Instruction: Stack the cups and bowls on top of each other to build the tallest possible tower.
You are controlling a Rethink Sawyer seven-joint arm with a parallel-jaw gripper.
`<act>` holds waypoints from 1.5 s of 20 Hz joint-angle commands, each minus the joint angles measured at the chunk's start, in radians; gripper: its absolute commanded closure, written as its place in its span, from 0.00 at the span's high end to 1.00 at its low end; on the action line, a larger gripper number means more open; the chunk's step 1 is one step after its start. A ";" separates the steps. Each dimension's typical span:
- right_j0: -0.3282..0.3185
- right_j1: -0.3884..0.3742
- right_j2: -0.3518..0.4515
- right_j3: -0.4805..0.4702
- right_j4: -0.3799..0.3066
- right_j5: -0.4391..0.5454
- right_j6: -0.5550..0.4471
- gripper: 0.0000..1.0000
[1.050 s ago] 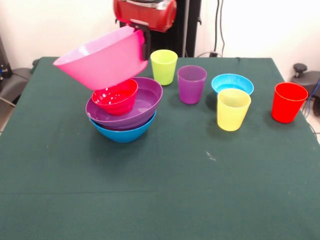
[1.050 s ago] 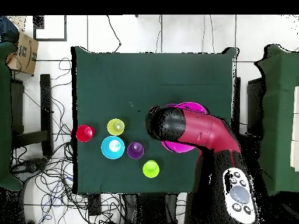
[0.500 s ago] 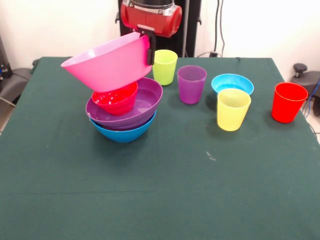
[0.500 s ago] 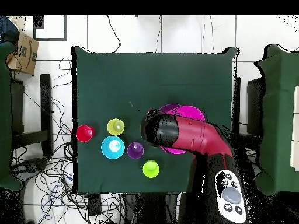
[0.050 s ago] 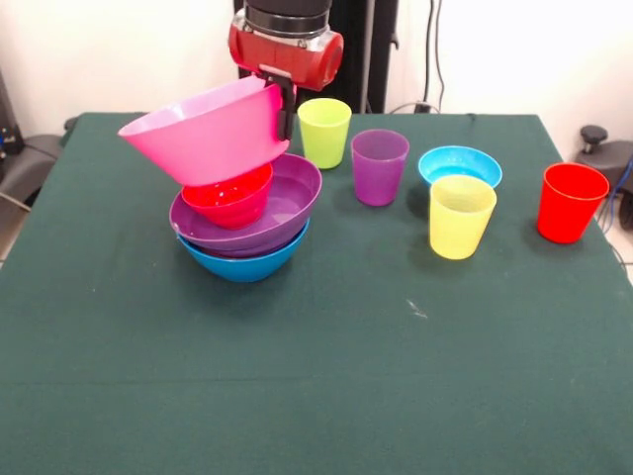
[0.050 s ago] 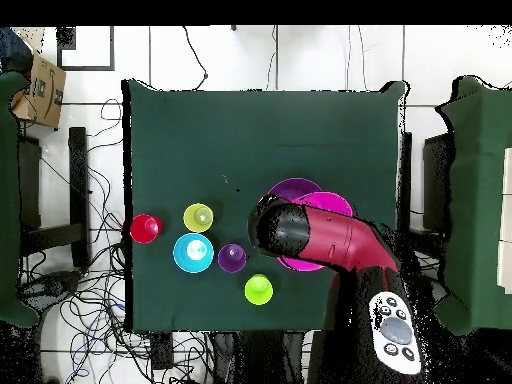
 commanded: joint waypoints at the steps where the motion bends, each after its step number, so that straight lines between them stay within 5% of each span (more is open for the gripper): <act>1: 0.013 0.068 0.027 0.072 0.026 -0.081 0.163 0.00; 20: 0.007 0.154 0.049 0.063 0.037 -0.186 0.155 0.00; 30: 0.018 0.119 0.038 0.046 0.043 -0.121 0.145 0.00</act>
